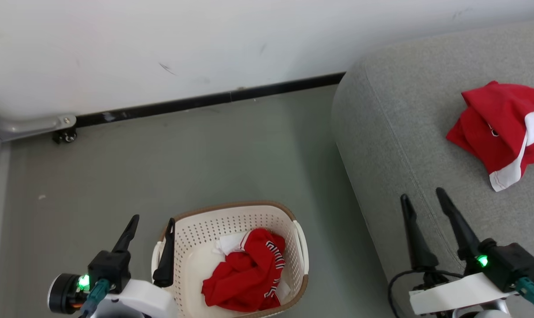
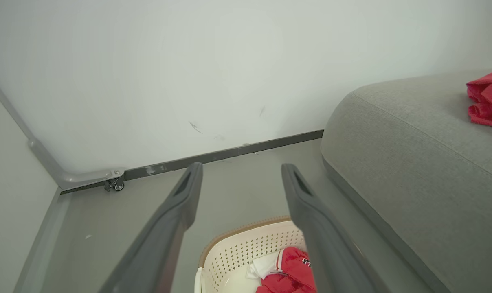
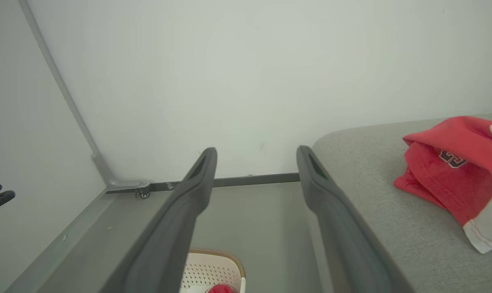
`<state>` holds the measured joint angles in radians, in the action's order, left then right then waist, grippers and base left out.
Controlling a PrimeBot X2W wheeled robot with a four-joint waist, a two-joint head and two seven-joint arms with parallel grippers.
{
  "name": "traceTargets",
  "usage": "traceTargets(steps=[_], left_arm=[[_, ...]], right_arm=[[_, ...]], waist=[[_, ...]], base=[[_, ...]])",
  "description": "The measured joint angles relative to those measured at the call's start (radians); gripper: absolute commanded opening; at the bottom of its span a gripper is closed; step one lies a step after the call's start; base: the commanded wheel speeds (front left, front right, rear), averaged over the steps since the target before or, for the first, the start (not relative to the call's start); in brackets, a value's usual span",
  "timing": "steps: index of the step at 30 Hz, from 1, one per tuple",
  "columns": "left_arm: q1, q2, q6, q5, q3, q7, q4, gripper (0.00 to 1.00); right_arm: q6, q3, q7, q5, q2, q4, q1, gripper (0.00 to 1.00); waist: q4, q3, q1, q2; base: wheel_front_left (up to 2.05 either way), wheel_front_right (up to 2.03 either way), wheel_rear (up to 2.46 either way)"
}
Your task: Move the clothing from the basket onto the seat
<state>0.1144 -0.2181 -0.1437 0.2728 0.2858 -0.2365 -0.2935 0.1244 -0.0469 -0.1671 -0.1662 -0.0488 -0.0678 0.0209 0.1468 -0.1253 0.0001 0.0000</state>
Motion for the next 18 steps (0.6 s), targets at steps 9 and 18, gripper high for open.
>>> traceTargets(steps=[9, 18], left_arm=[[0.076, -0.005, 0.042, -0.042, 0.065, 0.026, -0.051, 1.00], [0.163, -0.027, 0.085, -0.091, 0.116, 0.056, -0.118, 1.00]], right_arm=[[0.000, 0.072, -0.009, 0.012, 0.004, 0.071, 0.002, 1.00], [0.000, 0.105, -0.035, 0.002, 0.007, 0.134, -0.002, 1.00]], waist=[[0.031, -0.088, 0.0000, 0.0000], [0.068, -0.189, 0.0000, 0.0000]], base=[[0.00, 0.00, 0.00], [0.00, 0.00, 0.00]])
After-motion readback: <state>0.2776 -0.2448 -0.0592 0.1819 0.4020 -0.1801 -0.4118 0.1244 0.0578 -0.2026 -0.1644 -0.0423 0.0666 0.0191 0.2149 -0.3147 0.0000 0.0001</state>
